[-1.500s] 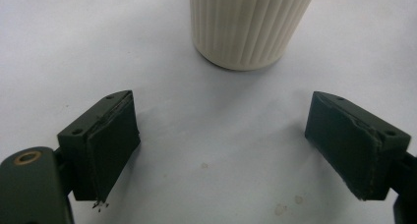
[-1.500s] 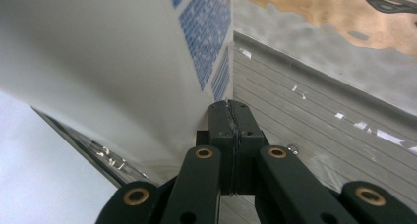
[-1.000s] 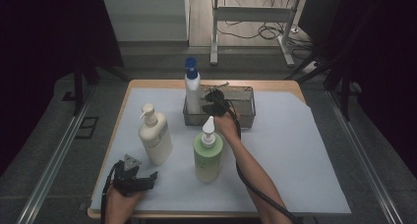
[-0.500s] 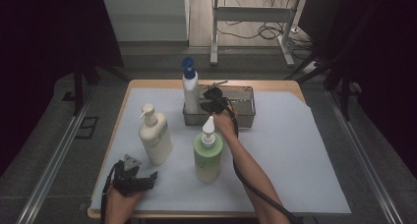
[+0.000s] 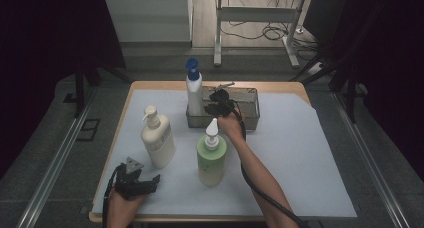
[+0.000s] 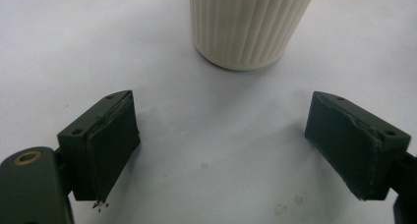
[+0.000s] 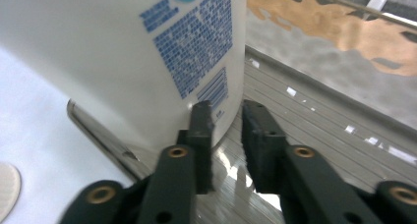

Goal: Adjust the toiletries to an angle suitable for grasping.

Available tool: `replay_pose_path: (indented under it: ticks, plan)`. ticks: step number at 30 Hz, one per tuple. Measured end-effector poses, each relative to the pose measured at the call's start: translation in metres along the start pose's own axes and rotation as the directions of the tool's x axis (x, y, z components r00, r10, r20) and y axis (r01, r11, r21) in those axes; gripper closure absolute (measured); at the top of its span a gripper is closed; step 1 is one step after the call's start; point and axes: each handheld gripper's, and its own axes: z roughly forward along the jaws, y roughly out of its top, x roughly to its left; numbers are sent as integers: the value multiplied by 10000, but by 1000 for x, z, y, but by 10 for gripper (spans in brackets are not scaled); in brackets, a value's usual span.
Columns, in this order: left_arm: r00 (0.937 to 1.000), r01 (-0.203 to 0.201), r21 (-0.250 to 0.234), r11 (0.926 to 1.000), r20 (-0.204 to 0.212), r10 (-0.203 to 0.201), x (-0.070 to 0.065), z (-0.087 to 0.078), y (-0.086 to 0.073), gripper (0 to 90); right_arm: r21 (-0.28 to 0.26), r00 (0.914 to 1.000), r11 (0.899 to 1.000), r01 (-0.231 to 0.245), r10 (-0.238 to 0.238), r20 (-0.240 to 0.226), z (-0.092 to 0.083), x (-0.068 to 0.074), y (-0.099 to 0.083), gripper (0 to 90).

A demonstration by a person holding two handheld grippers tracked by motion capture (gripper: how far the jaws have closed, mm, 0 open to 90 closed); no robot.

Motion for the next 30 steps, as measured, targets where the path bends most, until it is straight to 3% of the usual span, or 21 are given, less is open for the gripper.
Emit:
replay_pose_path:
  ticks: [4, 10, 13, 22, 30]
  plan:
    - [10000, -12, 2, 10000, 0, 12, 0, 0, 0, 123, -159, 9996, 9996, 240, -237, 163, -10, -1, -3, 610]
    - [10000, 4, -15, 10000, 2, -4, 0, 0, 0, 123, -464, 9993, 9983, 345, -350, -112, -28, -7, -8, 450]
    - [10000, 3, -17, 10000, 2, -3, 0, 0, 0, 123, -563, 9980, 9974, 446, -470, -412, -36, -9, -12, 401]
    - [10000, 5, -12, 10000, -2, -5, 0, 0, 0, 123, -628, 9917, 9910, 1185, -1213, -435, -53, -6, -23, 293]
    - [10000, 2, -17, 10000, -11, -2, 0, 0, 0, 123, -587, 9883, 9905, 1244, -1290, -818, -62, -6, -34, 227]
